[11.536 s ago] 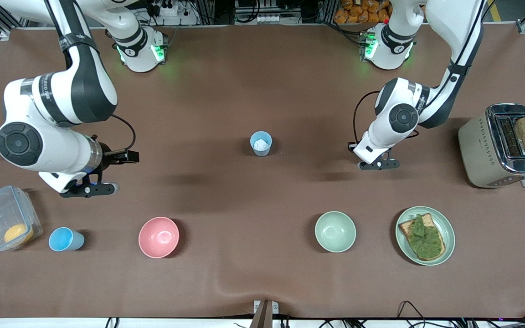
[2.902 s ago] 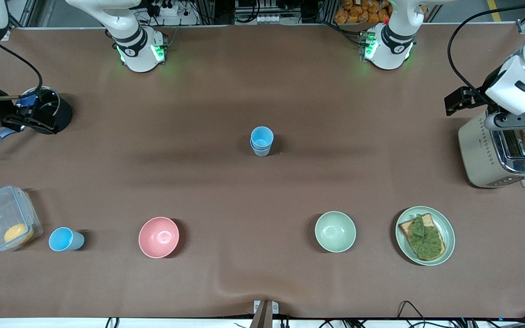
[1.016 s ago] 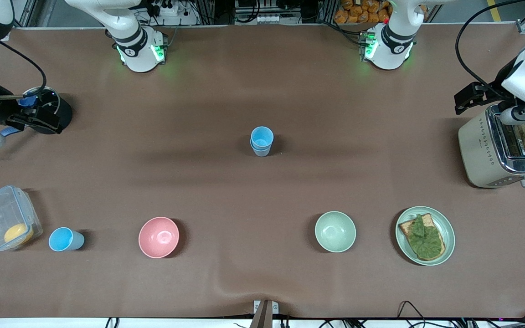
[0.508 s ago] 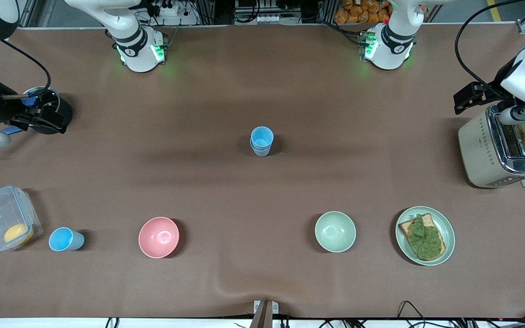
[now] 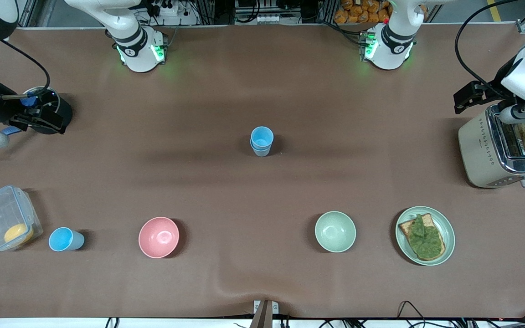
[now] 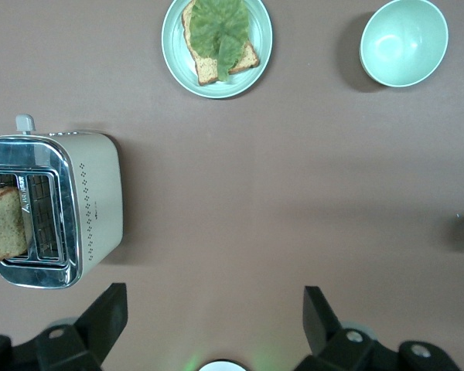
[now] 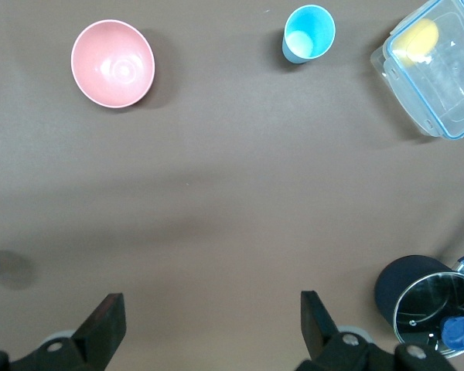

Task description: Stack blue cups with both arms

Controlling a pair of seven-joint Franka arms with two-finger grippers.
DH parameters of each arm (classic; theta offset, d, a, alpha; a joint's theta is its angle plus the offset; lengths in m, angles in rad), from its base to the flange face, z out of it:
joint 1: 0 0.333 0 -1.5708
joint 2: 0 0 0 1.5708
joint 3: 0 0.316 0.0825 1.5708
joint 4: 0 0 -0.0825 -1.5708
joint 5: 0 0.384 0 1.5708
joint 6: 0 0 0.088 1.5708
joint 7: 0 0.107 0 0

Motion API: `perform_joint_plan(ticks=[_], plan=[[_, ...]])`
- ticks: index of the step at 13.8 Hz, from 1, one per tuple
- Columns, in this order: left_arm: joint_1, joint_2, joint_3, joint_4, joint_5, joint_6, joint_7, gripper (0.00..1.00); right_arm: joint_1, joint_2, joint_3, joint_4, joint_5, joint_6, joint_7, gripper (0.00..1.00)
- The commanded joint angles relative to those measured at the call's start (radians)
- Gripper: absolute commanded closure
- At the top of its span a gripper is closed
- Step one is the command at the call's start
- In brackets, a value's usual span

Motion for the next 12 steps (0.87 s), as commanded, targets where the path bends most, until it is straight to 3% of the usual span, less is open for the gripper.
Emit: perform_joint_plan(ticks=[1, 12], plan=[[0.009, -0.01, -0.004, 0.01, -0.02, -0.01, -0.009, 0.0, 0.004, -0.009, -0.004, 0.007, 0.012, -0.008, 0.016, 0.0], [0.002, -0.007, -0.01, 0.007, -0.021, -0.01, -0.018, 0.0, -0.004, -0.007, -0.004, 0.007, 0.01, 0.0, 0.016, 0.0]])
